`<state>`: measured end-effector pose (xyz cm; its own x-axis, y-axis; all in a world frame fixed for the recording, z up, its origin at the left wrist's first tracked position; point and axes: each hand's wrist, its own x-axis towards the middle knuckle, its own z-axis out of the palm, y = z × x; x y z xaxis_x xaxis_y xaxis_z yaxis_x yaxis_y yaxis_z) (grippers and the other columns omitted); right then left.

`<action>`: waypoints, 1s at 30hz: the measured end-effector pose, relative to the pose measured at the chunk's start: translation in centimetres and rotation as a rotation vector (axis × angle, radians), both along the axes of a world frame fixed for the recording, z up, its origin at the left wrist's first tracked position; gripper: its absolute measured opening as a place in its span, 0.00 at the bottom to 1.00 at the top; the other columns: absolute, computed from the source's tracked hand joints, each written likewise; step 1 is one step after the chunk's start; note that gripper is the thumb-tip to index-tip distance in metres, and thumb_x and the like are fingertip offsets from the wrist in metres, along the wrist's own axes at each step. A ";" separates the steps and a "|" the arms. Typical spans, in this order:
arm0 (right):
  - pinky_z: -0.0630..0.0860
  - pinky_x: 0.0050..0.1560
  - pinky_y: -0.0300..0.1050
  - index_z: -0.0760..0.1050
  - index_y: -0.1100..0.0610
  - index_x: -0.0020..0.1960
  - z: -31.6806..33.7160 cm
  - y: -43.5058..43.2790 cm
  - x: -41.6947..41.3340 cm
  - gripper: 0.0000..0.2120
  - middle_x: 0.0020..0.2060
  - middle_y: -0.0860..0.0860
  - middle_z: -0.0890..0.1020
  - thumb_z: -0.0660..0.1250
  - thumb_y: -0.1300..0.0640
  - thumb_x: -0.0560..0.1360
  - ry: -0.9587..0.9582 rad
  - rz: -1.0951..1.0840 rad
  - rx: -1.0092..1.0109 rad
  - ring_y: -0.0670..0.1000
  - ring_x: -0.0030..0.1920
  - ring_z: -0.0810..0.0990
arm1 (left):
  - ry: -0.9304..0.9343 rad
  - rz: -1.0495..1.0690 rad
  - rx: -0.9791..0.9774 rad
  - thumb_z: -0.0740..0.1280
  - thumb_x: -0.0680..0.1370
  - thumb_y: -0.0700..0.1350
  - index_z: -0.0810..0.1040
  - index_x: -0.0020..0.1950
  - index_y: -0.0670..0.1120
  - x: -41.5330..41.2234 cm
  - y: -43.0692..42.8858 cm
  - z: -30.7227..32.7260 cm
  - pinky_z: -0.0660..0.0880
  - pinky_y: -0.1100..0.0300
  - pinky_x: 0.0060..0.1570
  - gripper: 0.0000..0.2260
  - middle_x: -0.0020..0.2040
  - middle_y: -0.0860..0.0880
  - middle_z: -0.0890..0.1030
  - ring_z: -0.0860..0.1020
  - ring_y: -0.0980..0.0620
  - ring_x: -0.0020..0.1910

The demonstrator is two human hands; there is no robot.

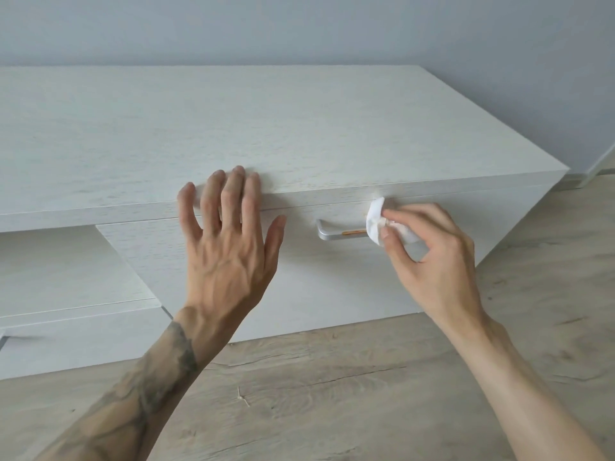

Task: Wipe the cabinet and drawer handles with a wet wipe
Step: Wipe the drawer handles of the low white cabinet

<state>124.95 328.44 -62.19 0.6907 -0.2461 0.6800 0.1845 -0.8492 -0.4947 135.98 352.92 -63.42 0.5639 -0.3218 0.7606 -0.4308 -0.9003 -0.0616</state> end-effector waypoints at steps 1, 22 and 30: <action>0.76 0.58 0.37 0.86 0.58 0.58 -0.2 -0.1 -0.1 0.08 0.53 0.50 0.83 0.73 0.59 0.79 -0.013 0.015 0.001 0.50 0.55 0.83 | -0.019 -0.004 -0.011 0.57 0.89 0.55 0.68 0.79 0.36 0.2 0.0 -0.2 0.56 0.34 0.79 0.26 0.76 0.37 0.71 0.67 0.35 0.77; 0.79 0.51 0.43 0.87 0.60 0.54 -2.3 1.0 1.9 0.06 0.48 0.55 0.82 0.75 0.63 0.79 -0.159 0.135 -0.117 0.54 0.48 0.83 | -0.126 -0.050 -0.086 0.61 0.88 0.54 0.69 0.78 0.37 1.4 -0.1 -1.4 0.53 0.37 0.78 0.26 0.75 0.37 0.72 0.67 0.36 0.75; 0.78 0.49 0.43 0.87 0.60 0.54 -2.0 2.1 1.8 0.05 0.47 0.54 0.82 0.75 0.64 0.78 -0.117 0.146 -0.084 0.51 0.47 0.83 | -0.125 -0.047 -0.090 0.62 0.88 0.54 0.70 0.78 0.37 1.3 -0.3 -1.4 0.53 0.37 0.79 0.26 0.75 0.37 0.73 0.67 0.37 0.75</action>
